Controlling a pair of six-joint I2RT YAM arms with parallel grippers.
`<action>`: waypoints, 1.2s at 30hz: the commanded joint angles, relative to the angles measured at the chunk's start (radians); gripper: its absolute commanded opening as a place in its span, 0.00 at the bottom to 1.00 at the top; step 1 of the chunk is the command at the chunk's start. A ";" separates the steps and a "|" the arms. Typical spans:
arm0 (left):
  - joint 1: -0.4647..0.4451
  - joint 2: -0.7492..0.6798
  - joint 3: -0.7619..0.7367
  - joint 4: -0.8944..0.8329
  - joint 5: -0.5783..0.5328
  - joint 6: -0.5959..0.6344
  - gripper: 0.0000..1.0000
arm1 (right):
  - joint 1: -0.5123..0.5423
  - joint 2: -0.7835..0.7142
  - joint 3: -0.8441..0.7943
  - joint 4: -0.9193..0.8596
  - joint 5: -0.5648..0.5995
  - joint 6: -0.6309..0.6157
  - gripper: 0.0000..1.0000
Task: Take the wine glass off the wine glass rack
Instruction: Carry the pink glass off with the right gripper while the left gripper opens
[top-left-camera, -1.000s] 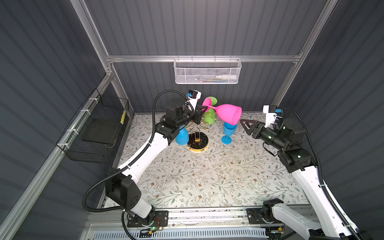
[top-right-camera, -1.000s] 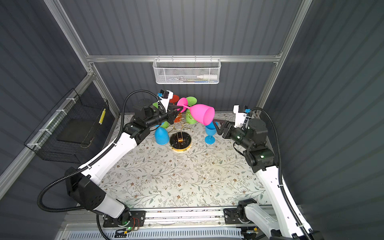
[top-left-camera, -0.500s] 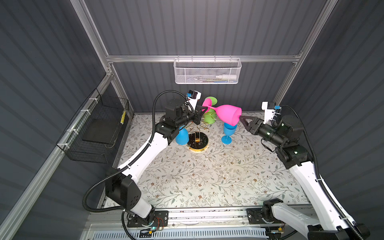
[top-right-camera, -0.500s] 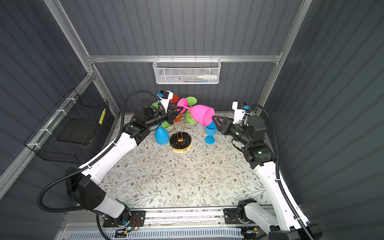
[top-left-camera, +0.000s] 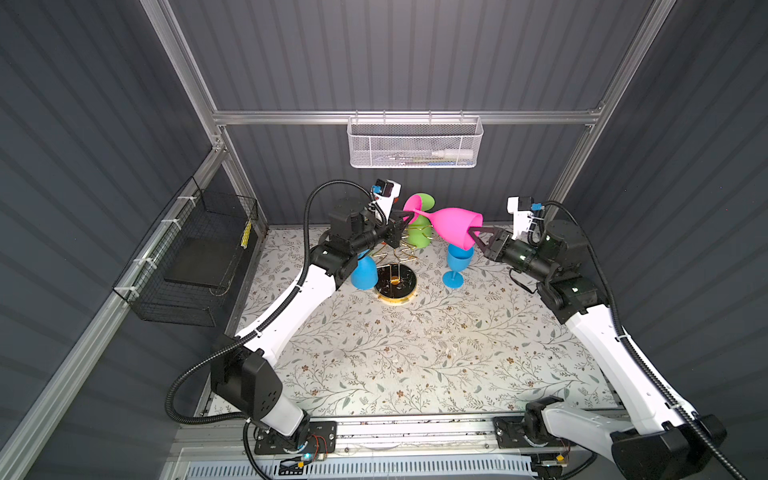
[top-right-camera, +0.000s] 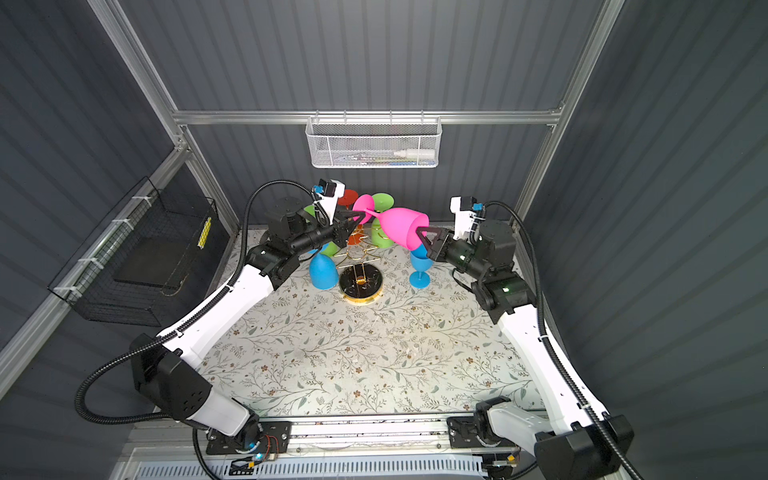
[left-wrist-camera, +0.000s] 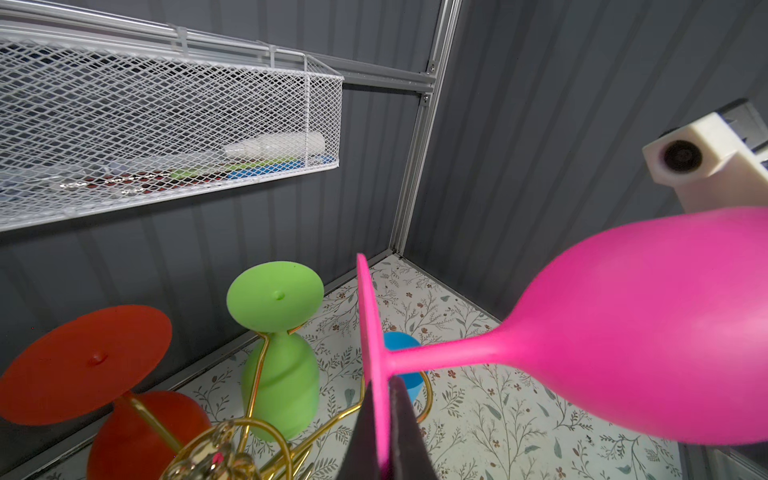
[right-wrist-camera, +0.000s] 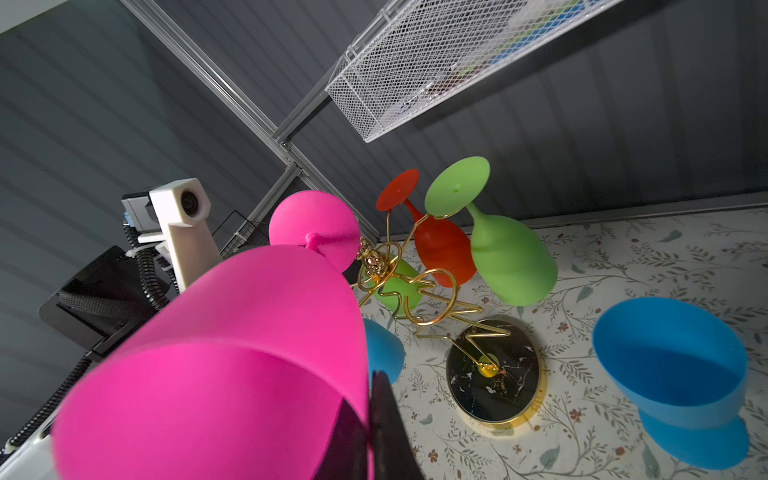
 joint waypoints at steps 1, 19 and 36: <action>-0.003 -0.014 -0.008 0.032 0.006 0.001 0.05 | 0.007 -0.001 0.019 0.015 -0.005 -0.006 0.00; 0.049 -0.148 -0.069 -0.010 -0.260 0.024 0.77 | -0.109 -0.151 0.170 -0.379 0.292 -0.261 0.00; 0.069 -0.432 -0.346 -0.055 -0.671 0.237 1.00 | -0.161 0.062 0.366 -0.845 0.746 -0.544 0.00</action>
